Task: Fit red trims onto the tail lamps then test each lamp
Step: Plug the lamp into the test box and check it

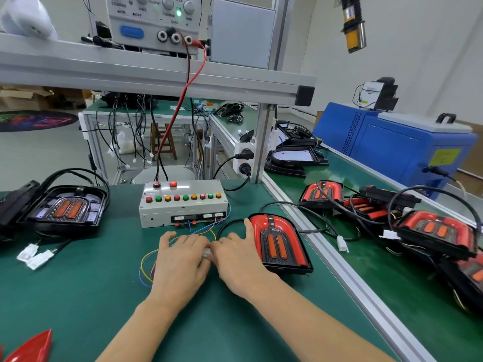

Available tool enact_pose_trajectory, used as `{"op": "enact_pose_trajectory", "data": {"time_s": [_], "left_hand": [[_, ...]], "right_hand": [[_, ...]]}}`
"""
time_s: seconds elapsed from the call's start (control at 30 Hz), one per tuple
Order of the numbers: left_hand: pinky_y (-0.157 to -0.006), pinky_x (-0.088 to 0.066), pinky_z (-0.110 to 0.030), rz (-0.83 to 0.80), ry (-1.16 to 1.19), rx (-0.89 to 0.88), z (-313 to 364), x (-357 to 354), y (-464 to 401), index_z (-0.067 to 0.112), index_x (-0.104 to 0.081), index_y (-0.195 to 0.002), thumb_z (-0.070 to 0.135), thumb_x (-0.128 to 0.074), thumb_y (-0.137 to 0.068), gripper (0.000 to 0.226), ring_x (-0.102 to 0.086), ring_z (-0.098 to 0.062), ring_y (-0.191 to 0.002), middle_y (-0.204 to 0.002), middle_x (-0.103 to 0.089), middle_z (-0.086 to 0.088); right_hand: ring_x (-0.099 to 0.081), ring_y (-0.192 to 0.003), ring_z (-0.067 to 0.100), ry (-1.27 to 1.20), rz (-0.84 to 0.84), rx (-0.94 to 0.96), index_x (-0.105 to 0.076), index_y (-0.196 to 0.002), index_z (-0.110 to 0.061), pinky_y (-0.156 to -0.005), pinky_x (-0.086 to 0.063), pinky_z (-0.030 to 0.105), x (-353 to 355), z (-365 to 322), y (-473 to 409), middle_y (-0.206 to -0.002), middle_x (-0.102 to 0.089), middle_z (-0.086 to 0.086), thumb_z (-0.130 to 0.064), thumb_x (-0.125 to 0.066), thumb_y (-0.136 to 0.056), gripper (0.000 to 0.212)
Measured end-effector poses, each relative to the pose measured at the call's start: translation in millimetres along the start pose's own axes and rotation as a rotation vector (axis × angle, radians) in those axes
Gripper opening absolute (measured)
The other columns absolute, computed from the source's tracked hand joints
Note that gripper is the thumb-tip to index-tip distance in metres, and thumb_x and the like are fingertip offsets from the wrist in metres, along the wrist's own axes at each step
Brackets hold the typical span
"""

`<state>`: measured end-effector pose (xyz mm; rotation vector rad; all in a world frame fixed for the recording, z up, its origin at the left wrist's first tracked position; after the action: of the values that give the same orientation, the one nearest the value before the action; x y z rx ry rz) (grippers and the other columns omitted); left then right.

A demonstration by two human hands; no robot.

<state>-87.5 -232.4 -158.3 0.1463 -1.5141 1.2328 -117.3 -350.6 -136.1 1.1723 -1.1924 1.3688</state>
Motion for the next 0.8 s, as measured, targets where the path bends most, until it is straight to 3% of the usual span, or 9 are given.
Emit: {"op": "enact_pose_trajectory", "data": {"time_s": [0.1,0.2,0.33,0.47,0.6,0.8], "left_hand": [[-0.088,-0.032,-0.041,-0.009,-0.027,0.016,-1.2,-3.5,-0.2,0.019,-0.060,-0.073,0.022,-0.039,-0.076,0.022,-0.059,-0.021,-0.063,-0.066,-0.058,0.009],[-0.085,-0.036,-0.045,-0.017,-0.065,0.033,-6.1,-5.8,-0.8,0.019,-0.064,-0.073,0.012,-0.057,-0.073,0.010,-0.060,-0.024,-0.064,-0.068,-0.059,0.006],[-0.084,-0.044,-0.056,-0.050,-0.178,0.096,-18.7,-7.7,2.8,0.014,-0.072,-0.076,-0.005,-0.080,-0.057,0.028,-0.064,-0.029,-0.070,-0.071,-0.066,-0.002],[-0.085,-0.042,-0.066,-0.063,-0.207,0.125,-18.7,-9.7,4.5,0.007,-0.076,-0.086,-0.009,-0.082,-0.050,0.040,-0.067,-0.034,-0.086,-0.090,-0.071,-0.011],[-0.091,-0.038,-0.065,-0.041,-0.164,0.159,-14.4,-7.9,1.4,0.005,-0.074,-0.094,-0.013,-0.077,-0.048,0.050,-0.063,-0.037,-0.103,-0.107,-0.068,-0.015],[-0.098,-0.034,-0.056,0.073,-0.053,0.132,-7.3,-0.6,-1.9,0.009,-0.074,-0.094,-0.017,-0.068,-0.055,0.047,-0.062,-0.034,-0.106,-0.106,-0.069,-0.009]], "right_hand": [[-0.049,-0.115,0.027,0.011,-0.008,-0.003,-0.056,-0.116,-0.014,-0.114,0.013,0.057,-0.6,-1.9,0.1,-0.111,-0.064,0.006,-0.020,-0.036,-0.101,0.026],[-0.050,-0.114,0.027,0.026,-0.004,0.004,-0.057,-0.115,-0.013,-0.113,0.014,0.058,-2.1,-2.7,0.2,-0.110,-0.063,0.006,-0.023,-0.037,-0.101,0.026],[-0.050,-0.113,0.028,0.043,0.027,0.017,-0.058,-0.115,-0.012,-0.113,0.014,0.057,-2.4,-1.1,2.7,-0.113,-0.063,0.007,-0.033,-0.037,-0.103,0.033],[-0.050,-0.114,0.028,0.060,0.032,0.045,-0.060,-0.115,-0.014,-0.113,0.015,0.057,-3.6,0.2,8.1,-0.114,-0.062,0.006,-0.035,-0.038,-0.102,0.033],[-0.049,-0.115,0.029,0.088,0.025,0.067,-0.060,-0.118,-0.014,-0.113,0.016,0.057,-4.6,0.4,14.1,-0.117,-0.059,0.008,-0.034,-0.037,-0.102,0.035],[-0.049,-0.113,0.031,0.153,0.003,0.100,-0.059,-0.120,-0.011,-0.113,0.017,0.057,-3.7,-2.6,19.5,-0.117,-0.056,0.011,-0.032,-0.035,-0.103,0.036]]}}
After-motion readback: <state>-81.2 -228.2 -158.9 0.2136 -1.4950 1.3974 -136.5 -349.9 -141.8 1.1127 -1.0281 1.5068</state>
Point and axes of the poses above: each hand's wrist, its own y-axis away from the middle knuckle, its own x-axis out of the back of the hand, z = x × y, the point moved 2 cm from there along -y, towards the middle knuckle
